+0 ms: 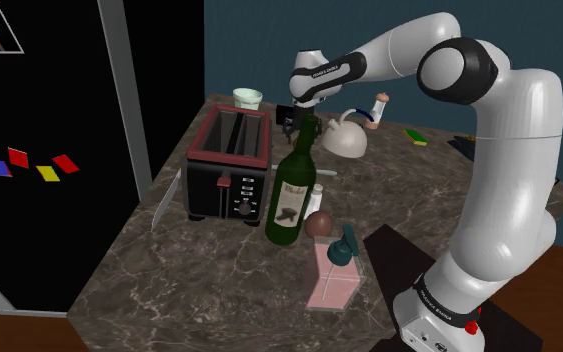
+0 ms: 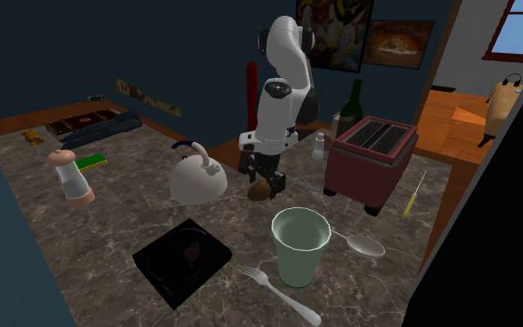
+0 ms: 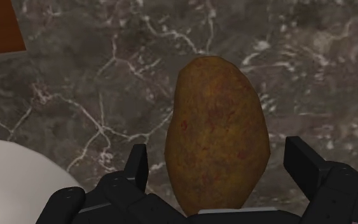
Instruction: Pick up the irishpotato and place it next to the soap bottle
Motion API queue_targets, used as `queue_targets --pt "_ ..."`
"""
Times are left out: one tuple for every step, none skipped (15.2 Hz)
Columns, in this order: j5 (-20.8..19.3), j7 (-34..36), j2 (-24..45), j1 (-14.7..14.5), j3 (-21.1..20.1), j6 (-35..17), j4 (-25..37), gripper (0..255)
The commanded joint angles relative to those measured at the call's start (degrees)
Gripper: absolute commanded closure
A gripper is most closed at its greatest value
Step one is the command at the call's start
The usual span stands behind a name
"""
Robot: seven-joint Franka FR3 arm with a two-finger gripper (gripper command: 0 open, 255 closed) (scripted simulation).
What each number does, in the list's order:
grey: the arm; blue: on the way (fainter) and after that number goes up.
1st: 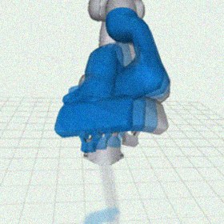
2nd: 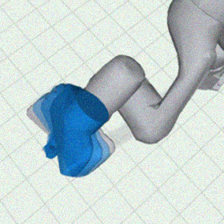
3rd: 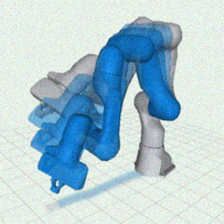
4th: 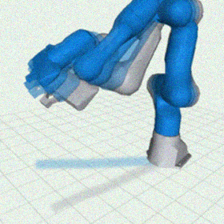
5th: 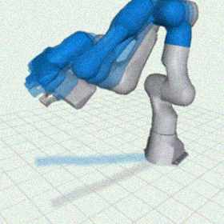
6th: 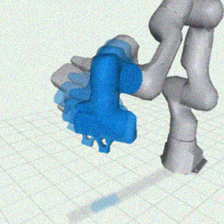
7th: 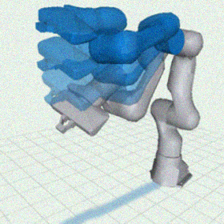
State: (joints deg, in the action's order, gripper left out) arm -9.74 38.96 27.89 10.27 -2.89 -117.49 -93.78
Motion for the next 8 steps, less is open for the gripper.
queue_targets --pt "-0.01 -0.01 0.07 0.02 0.01 -0.13 -0.03 0" --pt "-0.01 -0.01 0.07 0.02 0.01 -0.13 -0.03 0" --pt "-0.01 -0.01 0.07 0.02 0.01 -0.13 -0.03 0" --pt "-0.01 -0.01 0.07 0.02 0.01 -0.13 -0.03 0" --pt "-0.01 -0.01 0.06 0.02 0.01 -0.12 -0.03 0" --pt "-0.01 -0.01 0.06 0.02 0.01 -0.12 -0.03 255" --pt "-0.01 -0.01 0.06 0.02 0.01 -0.12 -0.03 255" --pt "-0.01 0.00 0.05 0.02 0.01 -0.12 -0.04 255"
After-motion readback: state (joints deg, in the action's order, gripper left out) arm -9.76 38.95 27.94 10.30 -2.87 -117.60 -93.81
